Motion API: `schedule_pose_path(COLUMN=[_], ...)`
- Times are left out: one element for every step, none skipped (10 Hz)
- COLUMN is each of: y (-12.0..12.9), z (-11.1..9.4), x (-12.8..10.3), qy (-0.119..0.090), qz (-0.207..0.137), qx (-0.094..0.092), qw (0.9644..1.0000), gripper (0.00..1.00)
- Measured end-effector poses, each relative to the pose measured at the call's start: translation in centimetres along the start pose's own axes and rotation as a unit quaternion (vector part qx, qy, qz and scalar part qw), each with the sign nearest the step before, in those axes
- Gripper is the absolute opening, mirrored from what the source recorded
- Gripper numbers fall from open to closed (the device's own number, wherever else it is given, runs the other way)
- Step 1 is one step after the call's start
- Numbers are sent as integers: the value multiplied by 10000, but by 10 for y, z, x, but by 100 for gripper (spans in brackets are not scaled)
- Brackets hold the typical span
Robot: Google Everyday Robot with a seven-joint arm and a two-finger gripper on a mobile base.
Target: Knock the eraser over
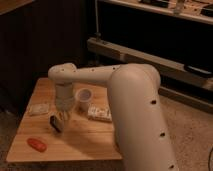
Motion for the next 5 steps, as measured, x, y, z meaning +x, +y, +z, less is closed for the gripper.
schedule_pose_path(y=[-4,-5,-7,-9,-11], z=[3,5,6,8,8], x=[2,4,5,6,8], qy=[1,-4,-9,-16,-20], qz=[-20,-28,-38,-51,-62], qx=[15,20,27,37,42], qw=[10000,10000,10000,10000,10000], gripper=[0,0,0,0,0])
